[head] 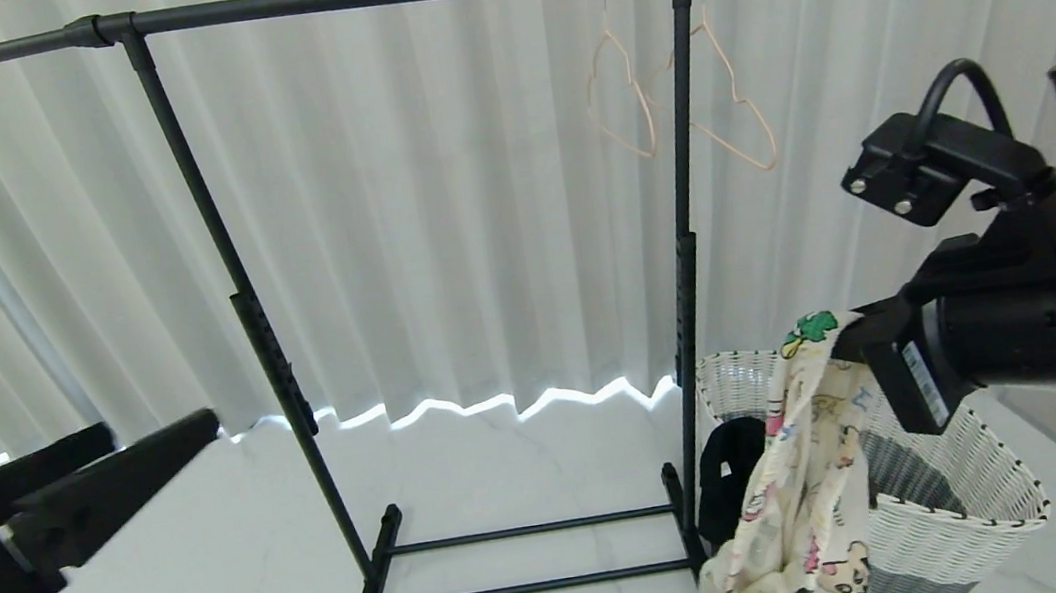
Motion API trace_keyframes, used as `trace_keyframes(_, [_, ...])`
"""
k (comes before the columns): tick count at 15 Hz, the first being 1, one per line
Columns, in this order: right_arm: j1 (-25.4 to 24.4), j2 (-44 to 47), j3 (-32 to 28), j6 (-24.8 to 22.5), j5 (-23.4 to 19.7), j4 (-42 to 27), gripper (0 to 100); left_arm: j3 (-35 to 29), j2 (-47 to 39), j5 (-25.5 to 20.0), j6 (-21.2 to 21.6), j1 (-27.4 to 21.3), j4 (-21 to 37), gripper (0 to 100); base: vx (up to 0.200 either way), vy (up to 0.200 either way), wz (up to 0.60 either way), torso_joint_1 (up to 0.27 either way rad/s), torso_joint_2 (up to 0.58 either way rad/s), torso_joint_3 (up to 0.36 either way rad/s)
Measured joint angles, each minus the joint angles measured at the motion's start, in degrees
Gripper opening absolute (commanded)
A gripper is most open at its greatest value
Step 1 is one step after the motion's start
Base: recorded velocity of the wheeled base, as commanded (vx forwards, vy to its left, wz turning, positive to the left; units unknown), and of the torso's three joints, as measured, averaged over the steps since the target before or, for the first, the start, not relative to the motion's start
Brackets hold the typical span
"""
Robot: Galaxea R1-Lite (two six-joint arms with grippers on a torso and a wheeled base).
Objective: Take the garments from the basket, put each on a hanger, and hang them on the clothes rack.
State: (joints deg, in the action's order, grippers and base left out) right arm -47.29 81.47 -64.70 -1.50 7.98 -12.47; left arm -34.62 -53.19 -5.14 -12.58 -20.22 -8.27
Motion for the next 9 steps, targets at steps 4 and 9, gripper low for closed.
trace_keyframes(4, [-4.64,5.99,-4.18,3.27,0.09,2.35,0,-3.02,-12.78,-0.82,-1.80,-16.92,-0.32,100,0.000,0.000,0.00,0.000,0.00,0.000])
trace_keyframes(9, [-8.72,11.69,-9.75,5.73,0.28,2.66,0,-6.50,-20.04,-0.55,-12.57,-27.01,-0.35,100,0.000,0.000,0.00,0.000,0.00,0.000])
